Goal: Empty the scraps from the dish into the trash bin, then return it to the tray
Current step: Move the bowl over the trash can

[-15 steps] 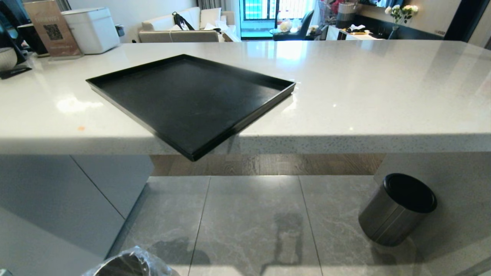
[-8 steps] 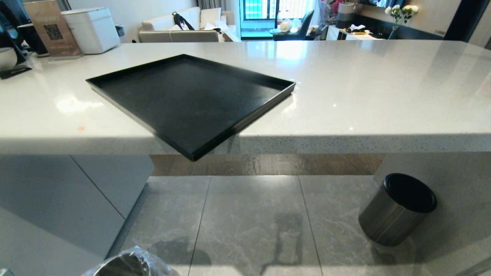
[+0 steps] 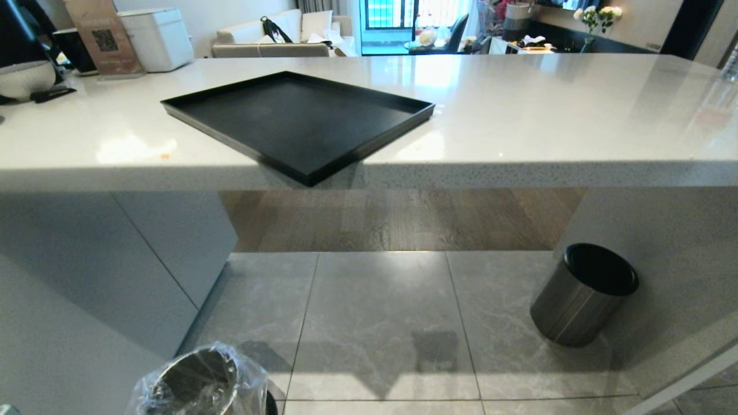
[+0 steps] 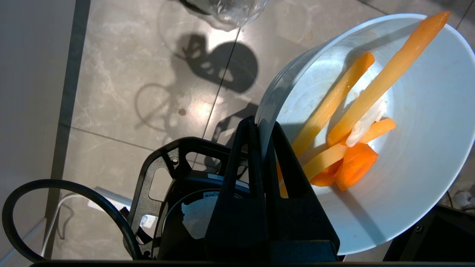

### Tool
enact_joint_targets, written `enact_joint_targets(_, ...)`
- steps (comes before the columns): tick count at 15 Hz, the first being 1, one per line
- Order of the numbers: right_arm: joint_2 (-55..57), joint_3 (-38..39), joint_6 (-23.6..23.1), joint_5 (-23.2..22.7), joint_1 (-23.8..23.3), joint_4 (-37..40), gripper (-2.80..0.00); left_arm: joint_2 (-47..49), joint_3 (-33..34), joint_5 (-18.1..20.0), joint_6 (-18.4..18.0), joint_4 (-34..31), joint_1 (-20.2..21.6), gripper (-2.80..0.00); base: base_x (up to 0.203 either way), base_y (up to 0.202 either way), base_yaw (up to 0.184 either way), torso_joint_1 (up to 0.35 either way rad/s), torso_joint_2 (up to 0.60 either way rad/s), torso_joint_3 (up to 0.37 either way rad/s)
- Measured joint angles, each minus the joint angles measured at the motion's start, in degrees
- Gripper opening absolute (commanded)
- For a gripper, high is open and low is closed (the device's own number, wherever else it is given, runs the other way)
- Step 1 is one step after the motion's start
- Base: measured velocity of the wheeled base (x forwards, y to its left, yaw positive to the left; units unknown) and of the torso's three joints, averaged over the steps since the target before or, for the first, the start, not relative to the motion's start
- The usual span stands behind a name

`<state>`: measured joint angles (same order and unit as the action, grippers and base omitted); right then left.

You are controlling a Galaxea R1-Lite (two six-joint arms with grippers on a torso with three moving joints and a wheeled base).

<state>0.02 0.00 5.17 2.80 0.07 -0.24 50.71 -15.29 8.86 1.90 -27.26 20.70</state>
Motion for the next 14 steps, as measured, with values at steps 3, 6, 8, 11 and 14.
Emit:
enact_joint_targets(3,0.0,0.0,0.0,0.0,0.0,0.0,-2.80,-0.2,0.0,0.0,0.0,0.0,0.0,-2.80,-0.196,0.000,0.000,0.001,0.00,0.000)
enact_joint_targets(6,0.0,0.0,0.0,0.0,0.0,0.0,-2.80,-0.6,0.0,0.0,-0.1,0.0,0.0,-2.80,-0.050,0.000,0.000,-0.001,0.00,0.002)
enact_joint_targets(8,0.0,0.0,0.0,0.0,0.0,0.0,-2.80,-0.9,0.0,-0.1,-0.1,0.0,-0.1,-2.80,0.000,0.000,0.000,0.000,0.00,0.000)
enact_joint_targets(11,0.0,0.0,0.0,0.0,0.0,0.0,-2.80,-1.1,0.0,-0.3,-0.1,0.0,-0.1,-2.80,0.000,0.000,0.000,0.000,0.00,0.000)
enact_joint_targets(14,0.0,0.0,0.0,0.0,0.0,0.0,-2.80,-1.6,0.0,-0.1,-0.1,0.1,0.0,-2.80,0.000,0.000,0.000,0.000,0.00,0.000)
